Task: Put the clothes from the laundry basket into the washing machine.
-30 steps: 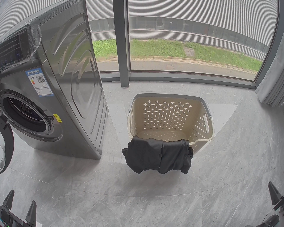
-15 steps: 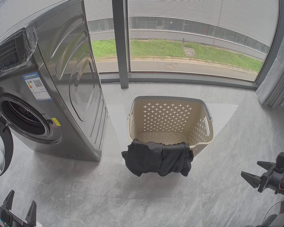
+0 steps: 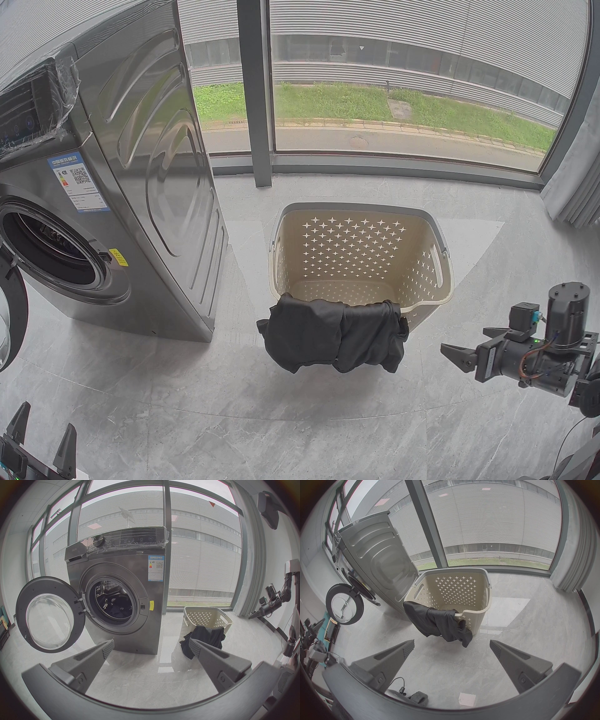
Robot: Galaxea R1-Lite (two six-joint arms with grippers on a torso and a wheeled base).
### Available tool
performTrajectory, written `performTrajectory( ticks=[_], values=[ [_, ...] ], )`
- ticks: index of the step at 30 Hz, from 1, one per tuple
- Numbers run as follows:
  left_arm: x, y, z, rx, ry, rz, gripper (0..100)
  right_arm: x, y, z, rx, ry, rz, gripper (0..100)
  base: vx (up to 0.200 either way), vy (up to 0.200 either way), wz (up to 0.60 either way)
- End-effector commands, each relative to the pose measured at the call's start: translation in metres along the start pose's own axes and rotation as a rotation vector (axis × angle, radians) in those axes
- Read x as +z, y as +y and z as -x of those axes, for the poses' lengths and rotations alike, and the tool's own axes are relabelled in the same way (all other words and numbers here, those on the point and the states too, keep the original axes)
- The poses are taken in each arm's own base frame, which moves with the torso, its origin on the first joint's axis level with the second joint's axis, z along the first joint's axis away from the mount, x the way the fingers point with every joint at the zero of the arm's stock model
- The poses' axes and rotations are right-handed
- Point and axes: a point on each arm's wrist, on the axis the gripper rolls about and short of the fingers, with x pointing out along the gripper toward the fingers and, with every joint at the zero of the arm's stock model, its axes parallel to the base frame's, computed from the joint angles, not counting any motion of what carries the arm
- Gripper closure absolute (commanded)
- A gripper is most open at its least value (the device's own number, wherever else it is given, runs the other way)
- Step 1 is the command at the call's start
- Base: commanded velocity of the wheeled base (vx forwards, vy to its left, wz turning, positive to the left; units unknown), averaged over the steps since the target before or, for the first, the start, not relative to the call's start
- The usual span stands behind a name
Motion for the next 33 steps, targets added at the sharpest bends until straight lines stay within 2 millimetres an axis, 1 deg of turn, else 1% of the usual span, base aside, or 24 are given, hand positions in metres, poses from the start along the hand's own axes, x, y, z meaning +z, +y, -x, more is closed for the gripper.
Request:
performTrajectory(
  ticks=[1,4,5,6,8,10,15,16,18,21,22,23,27,33],
  values=[
    [-0.005,0.0,0.0,0.0,0.002,0.0,0,-0.013,0.012,-0.041,0.001,0.071,0.023,0,0.0,0.0,0.0],
    [-0.005,0.0,0.0,0.0,0.002,0.0,0,-0.013,0.014,-0.059,-0.015,0.059,0.021,0,0.0,0.0,0.0],
    [-0.005,0.0,0.0,0.0,0.0,0.0,0,-0.013,0.014,-0.06,-0.016,0.058,0.021,0,0.0,0.0,0.0],
    [-0.005,0.0,0.0,0.0,0.0,0.0,0,-0.012,0.015,-0.071,-0.042,0.043,0.016,0,0.0,0.0,0.0],
    [-0.005,0.0,0.0,0.002,0.0,0.001,0,-0.014,0.016,-0.081,-0.069,0.044,0.012,0,0.0,0.0,0.0],
    [-0.005,0.0,0.0,0.002,0.0,0.001,0,-0.015,0.019,-0.085,-0.069,0.044,0.008,0,0.0,0.0,0.0],
    [-0.005,0.0,0.0,0.002,0.0,0.001,0,-0.018,0.023,-0.104,-0.071,0.064,-0.003,0,0.0,0.0,0.0],
    [-0.005,0.0,0.0,0.002,0.0,0.001,0,-0.018,0.023,-0.104,-0.071,0.064,-0.003,0,0.0,0.0,0.0],
    [-0.005,0.0,0.0,0.002,0.0,0.001,0,-0.024,0.024,-0.115,-0.077,0.085,-0.029,0,0.0,0.0,0.0],
    [-0.005,0.0,0.0,0.002,0.0,0.001,0,-0.029,0.022,-0.124,-0.087,0.105,-0.032,0,0.0,0.0,0.0],
    [-0.005,0.0,0.0,0.002,0.0,0.001,0,-0.029,0.022,-0.124,-0.087,0.105,-0.032,0,0.0,0.0,0.0],
    [-0.005,0.0,0.0,0.002,0.0,0.003,0,-0.028,0.022,-0.133,-0.088,0.099,-0.038,0,0.0,0.0,0.0],
    [-0.005,0.0,0.0,0.002,0.0,0.003,0,-0.022,0.025,-0.152,-0.09,0.072,-0.064,0,0.0,0.0,0.0],
    [-0.005,0.0,0.0,0.002,0.0,0.003,0,-0.028,0.026,-0.169,-0.093,0.082,-0.069,0,0.0,0.0,0.0]
  ],
)
